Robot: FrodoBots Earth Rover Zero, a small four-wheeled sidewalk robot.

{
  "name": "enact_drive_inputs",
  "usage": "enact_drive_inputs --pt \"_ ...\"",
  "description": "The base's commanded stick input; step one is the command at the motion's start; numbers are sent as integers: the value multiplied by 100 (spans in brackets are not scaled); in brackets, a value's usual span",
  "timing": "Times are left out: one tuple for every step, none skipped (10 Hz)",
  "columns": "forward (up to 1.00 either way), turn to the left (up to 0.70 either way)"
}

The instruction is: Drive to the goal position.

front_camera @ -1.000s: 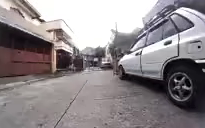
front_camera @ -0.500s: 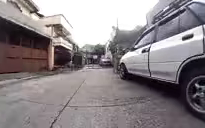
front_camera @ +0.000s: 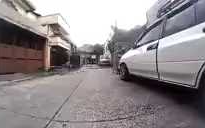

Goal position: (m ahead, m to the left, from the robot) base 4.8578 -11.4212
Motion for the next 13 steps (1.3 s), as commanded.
enact_drive_inputs --pt "70 0" --pt "70 0" --pt "70 0" --pt "70 0" --pt "70 0" --pt "70 0" --pt "70 0" --pt "70 0" --pt "70 0" --pt "70 0" --pt "70 0" --pt "70 0" --pt "70 0"
